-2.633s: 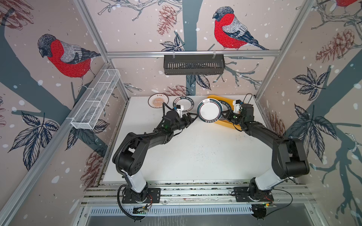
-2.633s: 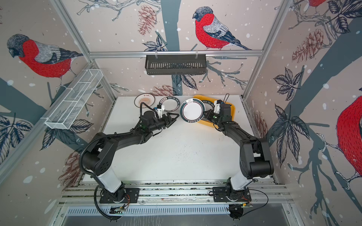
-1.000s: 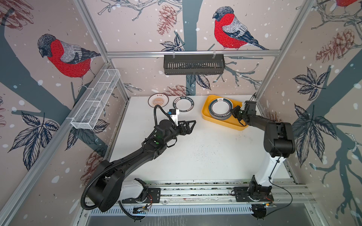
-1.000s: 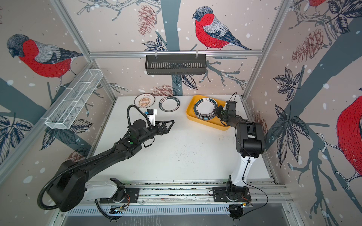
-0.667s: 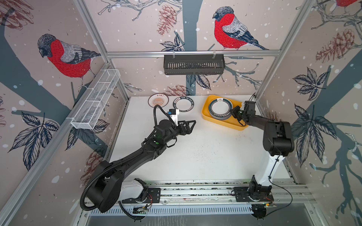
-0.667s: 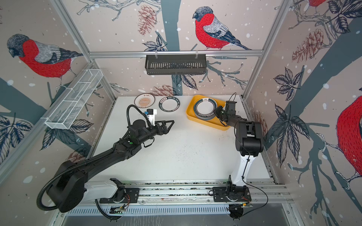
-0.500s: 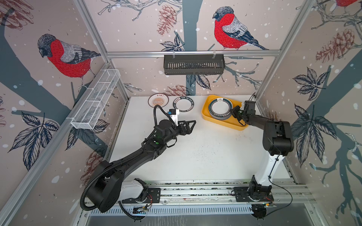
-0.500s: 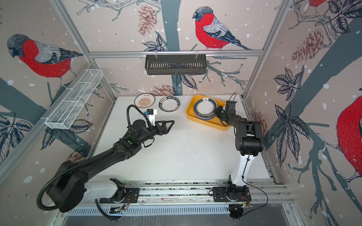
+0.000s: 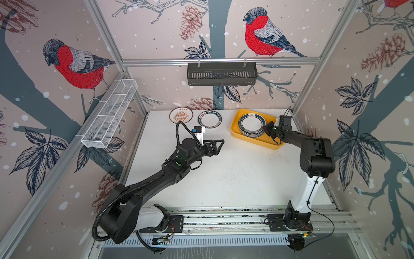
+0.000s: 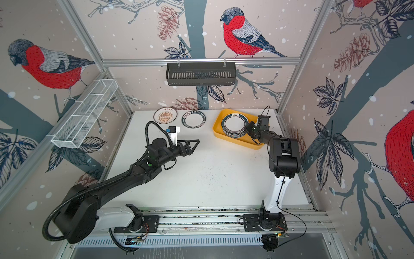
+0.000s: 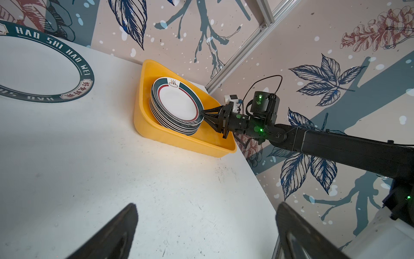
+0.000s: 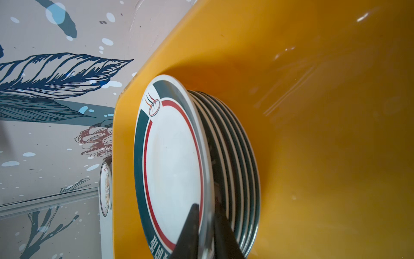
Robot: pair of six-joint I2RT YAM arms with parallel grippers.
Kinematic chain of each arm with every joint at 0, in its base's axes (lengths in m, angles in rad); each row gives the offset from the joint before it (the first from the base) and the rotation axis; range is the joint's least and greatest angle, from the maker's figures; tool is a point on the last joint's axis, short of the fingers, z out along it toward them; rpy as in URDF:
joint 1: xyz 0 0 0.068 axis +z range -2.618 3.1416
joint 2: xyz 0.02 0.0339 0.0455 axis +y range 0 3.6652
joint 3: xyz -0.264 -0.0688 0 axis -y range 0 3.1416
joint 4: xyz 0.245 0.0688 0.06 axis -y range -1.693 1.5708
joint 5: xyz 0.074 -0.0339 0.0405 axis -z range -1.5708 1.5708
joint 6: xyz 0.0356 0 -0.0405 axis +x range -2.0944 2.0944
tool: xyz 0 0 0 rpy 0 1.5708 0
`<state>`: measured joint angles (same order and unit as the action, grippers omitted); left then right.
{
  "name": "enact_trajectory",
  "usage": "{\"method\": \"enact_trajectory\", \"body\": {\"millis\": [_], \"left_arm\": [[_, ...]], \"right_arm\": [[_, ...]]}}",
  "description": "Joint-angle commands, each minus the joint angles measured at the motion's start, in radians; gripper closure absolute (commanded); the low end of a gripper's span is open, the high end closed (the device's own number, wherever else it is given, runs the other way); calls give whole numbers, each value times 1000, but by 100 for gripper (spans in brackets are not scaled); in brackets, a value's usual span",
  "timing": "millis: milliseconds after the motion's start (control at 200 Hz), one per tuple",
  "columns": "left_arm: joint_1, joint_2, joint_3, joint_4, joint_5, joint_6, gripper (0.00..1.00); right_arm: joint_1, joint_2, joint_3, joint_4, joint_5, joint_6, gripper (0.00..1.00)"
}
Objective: Place the plates into the plastic bin on the countertop
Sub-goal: 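Lower the red-and-green-rimmed plate onto the stack in the yellow bin with the right gripper, then open and draw back the right gripper while the left reaches toward the sunburst plate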
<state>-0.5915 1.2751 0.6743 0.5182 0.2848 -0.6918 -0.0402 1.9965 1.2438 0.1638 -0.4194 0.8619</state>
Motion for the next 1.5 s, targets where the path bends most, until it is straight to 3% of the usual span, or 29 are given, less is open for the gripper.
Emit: {"method": "enact_trajectory", "body": {"millis": [0, 665, 1031, 1286, 1496], "left_arm": [[0, -3, -1, 52, -2, -6, 4], [2, -23, -28, 34, -39, -14, 4], [14, -102, -70, -15, -142, -13, 4], [112, -137, -129, -38, -173, -104, 4], [205, -121, -114, -108, -168, -105, 4]], "right_arm": [[0, -1, 9, -1, 12, -5, 80], [-6, -93, -17, -53, 37, -74, 51], [2, -262, -140, 0, 21, -130, 15], [31, -382, -221, 59, 28, -176, 0], [55, -445, -234, 80, 21, -242, 0]]}}
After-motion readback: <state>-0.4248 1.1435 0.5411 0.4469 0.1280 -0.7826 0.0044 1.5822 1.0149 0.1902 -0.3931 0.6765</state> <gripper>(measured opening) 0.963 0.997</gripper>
